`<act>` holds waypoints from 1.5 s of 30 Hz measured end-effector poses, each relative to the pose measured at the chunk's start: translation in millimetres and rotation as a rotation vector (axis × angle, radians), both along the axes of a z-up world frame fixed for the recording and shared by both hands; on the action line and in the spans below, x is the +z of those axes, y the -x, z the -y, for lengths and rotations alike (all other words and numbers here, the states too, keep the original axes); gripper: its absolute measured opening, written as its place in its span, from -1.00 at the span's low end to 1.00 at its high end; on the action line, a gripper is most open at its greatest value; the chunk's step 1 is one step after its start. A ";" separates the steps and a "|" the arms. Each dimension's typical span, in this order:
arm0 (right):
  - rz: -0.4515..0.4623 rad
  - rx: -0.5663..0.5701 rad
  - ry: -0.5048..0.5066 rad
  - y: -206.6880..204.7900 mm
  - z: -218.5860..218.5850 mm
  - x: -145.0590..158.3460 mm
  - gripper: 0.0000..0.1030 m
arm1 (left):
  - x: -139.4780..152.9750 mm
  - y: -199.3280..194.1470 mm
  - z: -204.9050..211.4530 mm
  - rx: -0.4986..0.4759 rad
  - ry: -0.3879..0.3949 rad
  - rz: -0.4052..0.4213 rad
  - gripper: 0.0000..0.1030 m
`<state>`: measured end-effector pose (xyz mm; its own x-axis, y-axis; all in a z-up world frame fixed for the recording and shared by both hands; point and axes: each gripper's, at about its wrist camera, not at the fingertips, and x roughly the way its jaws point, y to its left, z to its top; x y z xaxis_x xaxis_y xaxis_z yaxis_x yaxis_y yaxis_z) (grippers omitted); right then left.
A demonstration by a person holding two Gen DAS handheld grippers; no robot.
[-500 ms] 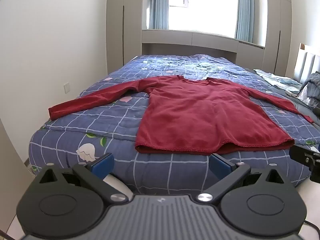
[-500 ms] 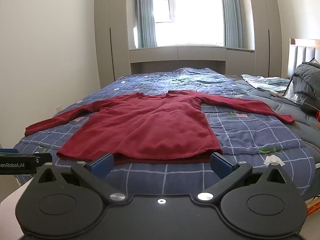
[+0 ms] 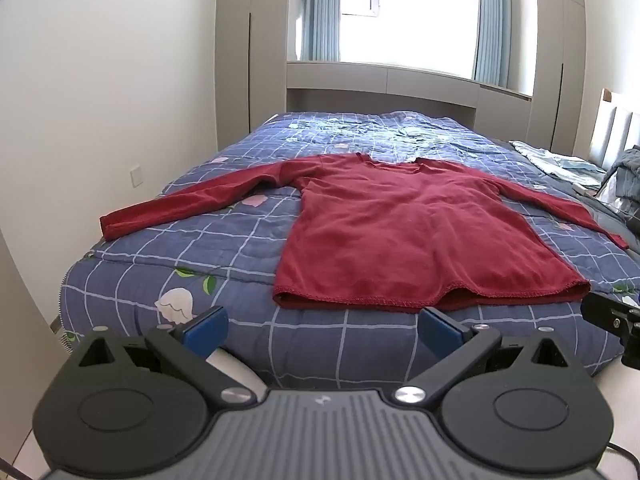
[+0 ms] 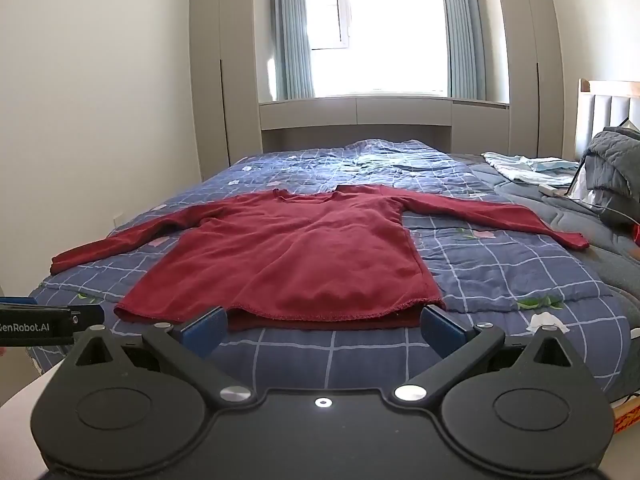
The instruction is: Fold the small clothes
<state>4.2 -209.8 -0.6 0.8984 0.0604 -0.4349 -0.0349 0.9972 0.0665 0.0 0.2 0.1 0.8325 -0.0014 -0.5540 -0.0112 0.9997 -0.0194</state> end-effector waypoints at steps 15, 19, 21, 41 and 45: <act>0.004 0.000 -0.005 1.9 0.7 2.9 0.99 | 1.0 -0.4 -1.1 0.001 -0.001 -0.004 0.99; 0.006 -0.002 -0.006 2.1 1.1 2.5 0.99 | 1.1 -0.5 -1.3 0.001 -0.001 -0.004 0.99; 0.006 -0.002 -0.007 3.0 1.3 2.8 0.99 | 0.7 -0.5 -1.3 0.001 -0.001 -0.003 0.99; 0.008 -0.002 -0.011 3.0 1.5 2.0 0.99 | 0.7 -0.4 -1.4 0.000 0.000 -0.003 0.99; 0.009 -0.002 -0.012 2.9 1.7 1.7 0.99 | 0.8 -0.4 -1.3 0.001 0.000 -0.003 0.99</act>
<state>1.3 -211.5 1.1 0.9026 0.0637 -0.4258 -0.0335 0.9964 0.0779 0.5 1.5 0.9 0.8309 -0.0009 -0.5564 -0.0121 0.9997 -0.0196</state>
